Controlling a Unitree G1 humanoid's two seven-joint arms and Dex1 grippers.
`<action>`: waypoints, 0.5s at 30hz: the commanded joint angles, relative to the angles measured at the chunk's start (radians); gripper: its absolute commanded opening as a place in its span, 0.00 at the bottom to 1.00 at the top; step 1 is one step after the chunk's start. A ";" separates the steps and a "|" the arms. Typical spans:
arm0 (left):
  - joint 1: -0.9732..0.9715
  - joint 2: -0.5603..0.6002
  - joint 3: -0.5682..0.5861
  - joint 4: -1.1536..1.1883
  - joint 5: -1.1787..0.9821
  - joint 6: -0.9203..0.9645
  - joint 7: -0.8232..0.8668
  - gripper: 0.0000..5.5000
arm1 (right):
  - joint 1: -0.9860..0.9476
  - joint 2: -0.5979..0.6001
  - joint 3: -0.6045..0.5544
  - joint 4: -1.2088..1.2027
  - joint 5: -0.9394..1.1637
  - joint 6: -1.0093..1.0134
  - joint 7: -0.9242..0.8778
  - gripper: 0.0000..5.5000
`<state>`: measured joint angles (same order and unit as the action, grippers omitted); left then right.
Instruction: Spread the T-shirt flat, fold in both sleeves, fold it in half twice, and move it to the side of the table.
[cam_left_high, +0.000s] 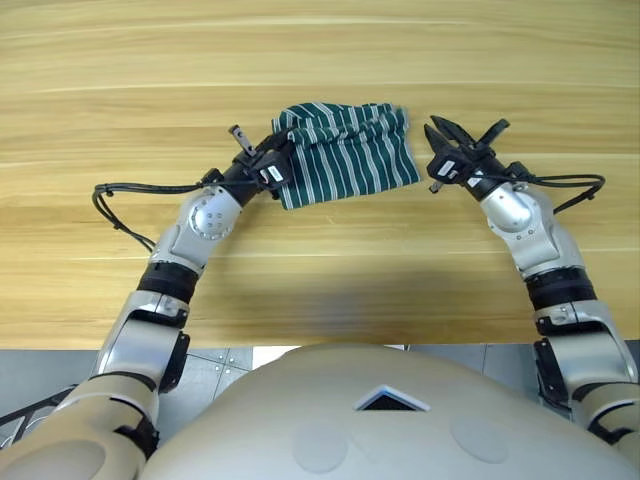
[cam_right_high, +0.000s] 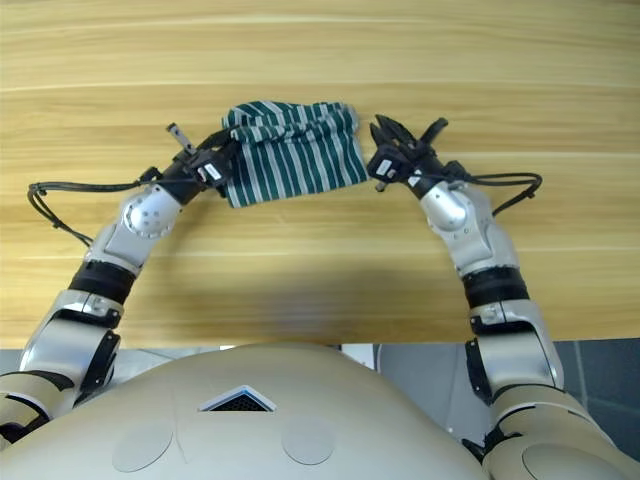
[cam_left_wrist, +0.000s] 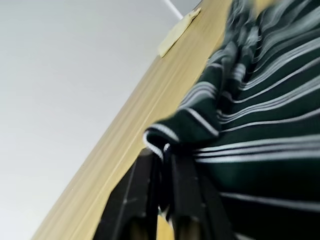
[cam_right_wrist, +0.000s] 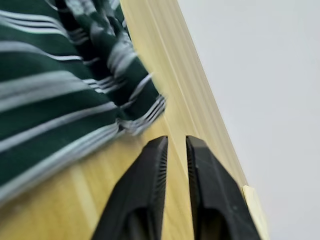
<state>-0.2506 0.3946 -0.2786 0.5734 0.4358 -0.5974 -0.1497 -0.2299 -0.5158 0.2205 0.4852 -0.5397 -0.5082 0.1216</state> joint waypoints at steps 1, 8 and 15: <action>-0.045 -0.020 0.023 0.079 -0.017 0.029 0.037 0.18 | -0.094 0.035 0.035 0.108 -0.025 -0.007 -0.043 0.24; -0.125 -0.051 0.029 0.220 -0.015 0.021 0.091 0.36 | -0.157 0.082 0.089 0.131 -0.033 -0.041 -0.074 0.44; -0.301 -0.072 0.033 0.411 0.009 0.015 0.223 0.58 | -0.118 0.153 0.205 -0.197 -0.047 -0.050 0.047 0.52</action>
<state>-0.4880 0.3269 -0.2564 0.9363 0.4313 -0.5950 0.0227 -0.3482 -0.3729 0.4022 0.3167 -0.5767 -0.5640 0.1360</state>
